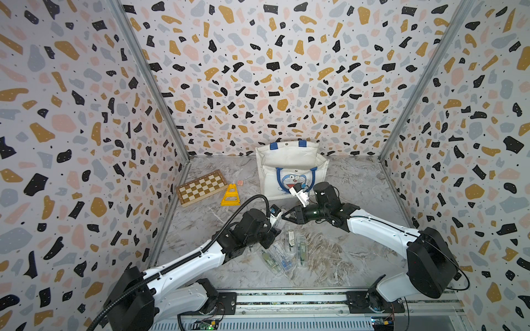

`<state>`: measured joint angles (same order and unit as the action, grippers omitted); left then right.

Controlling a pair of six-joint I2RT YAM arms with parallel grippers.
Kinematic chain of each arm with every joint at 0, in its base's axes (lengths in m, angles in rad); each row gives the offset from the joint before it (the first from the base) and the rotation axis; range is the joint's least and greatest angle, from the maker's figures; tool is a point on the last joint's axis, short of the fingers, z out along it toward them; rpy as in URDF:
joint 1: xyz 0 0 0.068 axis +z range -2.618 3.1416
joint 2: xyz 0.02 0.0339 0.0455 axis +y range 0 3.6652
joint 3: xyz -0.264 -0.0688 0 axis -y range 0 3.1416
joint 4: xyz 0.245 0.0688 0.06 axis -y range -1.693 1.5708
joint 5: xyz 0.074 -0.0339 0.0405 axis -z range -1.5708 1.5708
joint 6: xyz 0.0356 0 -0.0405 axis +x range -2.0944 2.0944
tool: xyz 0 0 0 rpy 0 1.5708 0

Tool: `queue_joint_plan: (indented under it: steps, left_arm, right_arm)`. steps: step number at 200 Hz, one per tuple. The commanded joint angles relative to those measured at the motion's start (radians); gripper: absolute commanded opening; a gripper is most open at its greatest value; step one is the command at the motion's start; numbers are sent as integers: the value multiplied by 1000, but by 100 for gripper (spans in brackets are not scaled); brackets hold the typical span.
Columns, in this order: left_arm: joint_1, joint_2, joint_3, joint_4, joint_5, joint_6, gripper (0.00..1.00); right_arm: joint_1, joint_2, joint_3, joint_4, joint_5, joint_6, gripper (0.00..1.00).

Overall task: Put the compass set into the canvas bag
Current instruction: Place the compass set in the canvas bag.

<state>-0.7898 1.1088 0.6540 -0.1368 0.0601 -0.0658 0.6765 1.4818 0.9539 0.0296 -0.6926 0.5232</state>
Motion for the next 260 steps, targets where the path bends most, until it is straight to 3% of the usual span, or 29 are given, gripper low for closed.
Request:
queue_joint_plan:
  steps: [1,7,22,39,64,103,150,199,260]
  left_arm:
    - [-5,0,39,29,-22,-6,23]
    - [-4,-2,39,28,-34,-11,36]
    - [-4,-12,34,23,-75,-30,49]
    - [-5,-39,16,30,-117,-58,56]
    - [-5,-90,-16,45,-166,-97,63]
    - [33,-123,-49,64,-185,-161,66]
    - [133,-110,-77,69,-102,-236,66]
    - [166,-103,-77,10,-112,-294,66]
    - [167,-80,-90,10,-122,-371,66]
  right_arm:
    - [6,-22,21,-34,26,-45,15]
    - [6,-25,23,-43,33,-49,12]
    - [6,-40,36,-73,59,-69,6]
    - [6,-73,60,-125,113,-93,0]
    - [6,-140,101,-185,198,-126,0]
    - [-14,-181,264,-287,338,-189,0]
    - [-120,-123,495,-321,418,-222,0]
    - [-191,92,778,-405,639,-323,0]
    - [-222,433,1107,-561,723,-394,0]
